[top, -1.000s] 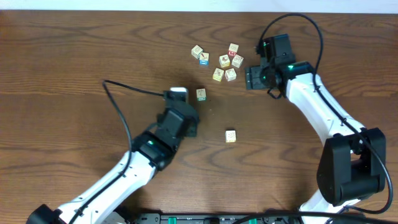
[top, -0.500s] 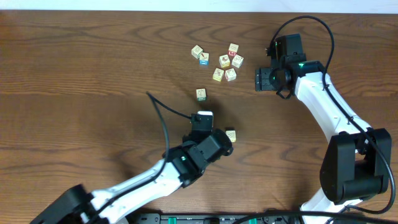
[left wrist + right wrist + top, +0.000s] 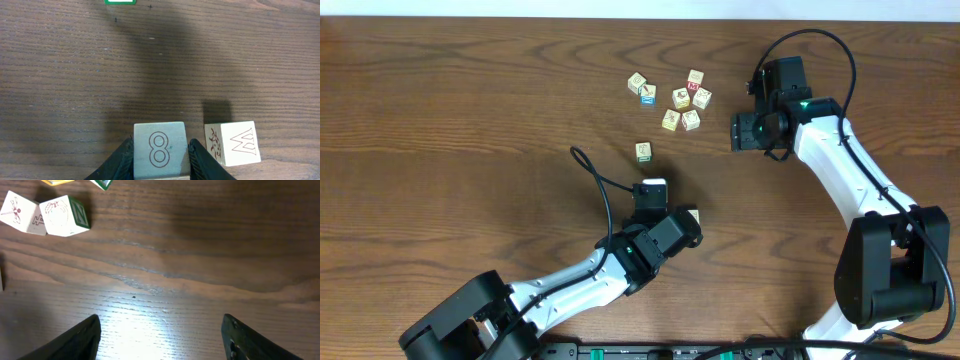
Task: Lift 3 blocks
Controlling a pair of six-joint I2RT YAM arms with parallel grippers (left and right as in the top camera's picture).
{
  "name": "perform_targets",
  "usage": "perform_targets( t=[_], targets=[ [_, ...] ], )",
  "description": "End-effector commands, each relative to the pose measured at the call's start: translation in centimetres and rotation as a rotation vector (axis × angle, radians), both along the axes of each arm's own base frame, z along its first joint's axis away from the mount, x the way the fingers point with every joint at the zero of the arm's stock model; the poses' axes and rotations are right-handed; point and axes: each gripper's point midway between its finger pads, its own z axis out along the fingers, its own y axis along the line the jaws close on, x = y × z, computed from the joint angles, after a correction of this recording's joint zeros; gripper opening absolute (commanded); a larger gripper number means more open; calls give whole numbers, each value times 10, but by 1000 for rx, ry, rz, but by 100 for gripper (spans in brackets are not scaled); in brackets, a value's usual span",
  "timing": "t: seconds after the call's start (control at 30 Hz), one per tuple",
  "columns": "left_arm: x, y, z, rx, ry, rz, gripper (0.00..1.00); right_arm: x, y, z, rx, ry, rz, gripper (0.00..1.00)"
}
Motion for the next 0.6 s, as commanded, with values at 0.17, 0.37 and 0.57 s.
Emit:
perform_targets(
  t=[0.17,0.37,0.57],
  targets=[
    [3,-5,0,-2,-26,7,8,2,2,2,6,1,2,74],
    [4,-9,-16,11,-17,5,8,0,2,1,7,7,-4,73],
    [4,-8,-18,15,-14,5,15,0,2,1,7,7,-4,74]
  ],
)
